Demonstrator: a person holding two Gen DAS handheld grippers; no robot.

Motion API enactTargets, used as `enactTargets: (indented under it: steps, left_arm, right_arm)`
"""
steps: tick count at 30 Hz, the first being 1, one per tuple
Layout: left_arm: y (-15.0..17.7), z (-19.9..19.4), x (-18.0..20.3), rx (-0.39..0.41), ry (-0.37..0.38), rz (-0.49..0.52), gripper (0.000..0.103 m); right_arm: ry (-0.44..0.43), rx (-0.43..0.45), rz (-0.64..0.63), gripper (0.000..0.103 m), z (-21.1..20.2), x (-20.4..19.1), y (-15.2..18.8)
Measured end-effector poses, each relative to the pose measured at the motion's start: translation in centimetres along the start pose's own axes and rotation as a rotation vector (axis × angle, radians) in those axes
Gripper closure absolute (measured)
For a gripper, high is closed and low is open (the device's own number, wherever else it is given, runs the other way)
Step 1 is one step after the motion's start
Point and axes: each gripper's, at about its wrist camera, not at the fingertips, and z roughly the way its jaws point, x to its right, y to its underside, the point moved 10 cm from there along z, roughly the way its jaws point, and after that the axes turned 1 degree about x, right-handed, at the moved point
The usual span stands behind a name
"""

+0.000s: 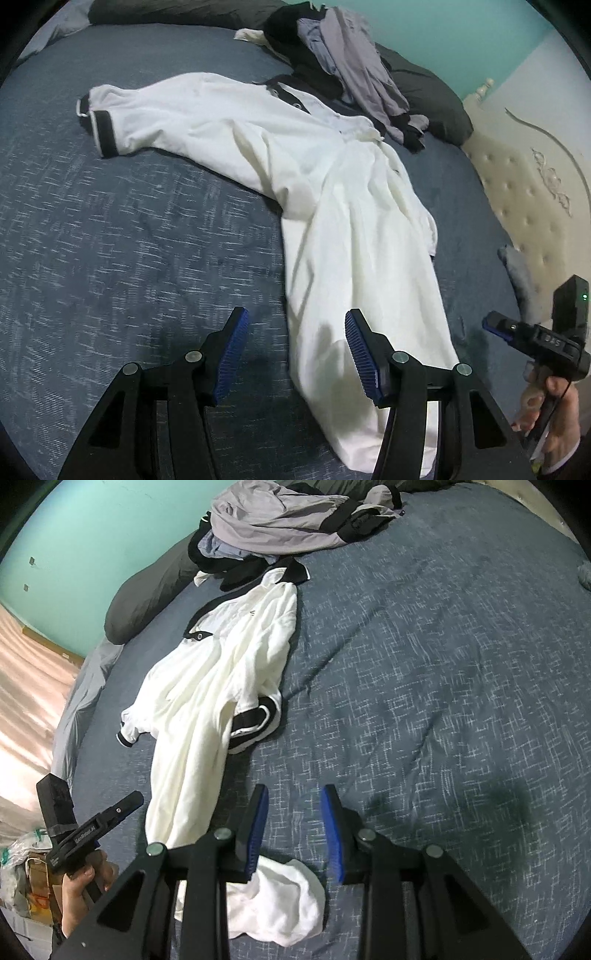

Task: Fold clothes

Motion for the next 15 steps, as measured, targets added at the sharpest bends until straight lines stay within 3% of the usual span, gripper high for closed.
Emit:
enactTargets:
  steps: [10, 15]
  left_arm:
    - [0.7, 1.0, 0.5, -0.017, -0.029, 0.06, 0.046]
    - [-0.1, 0.2, 1.1, 0.019, -0.068, 0.123, 0.046]
  right_arm:
    - [0.022, -0.027, 0.036, 0.073, 1.4, -0.3, -0.9]
    - [0.019, -0.023, 0.079, 0.074, 3.1, -0.8, -2.7]
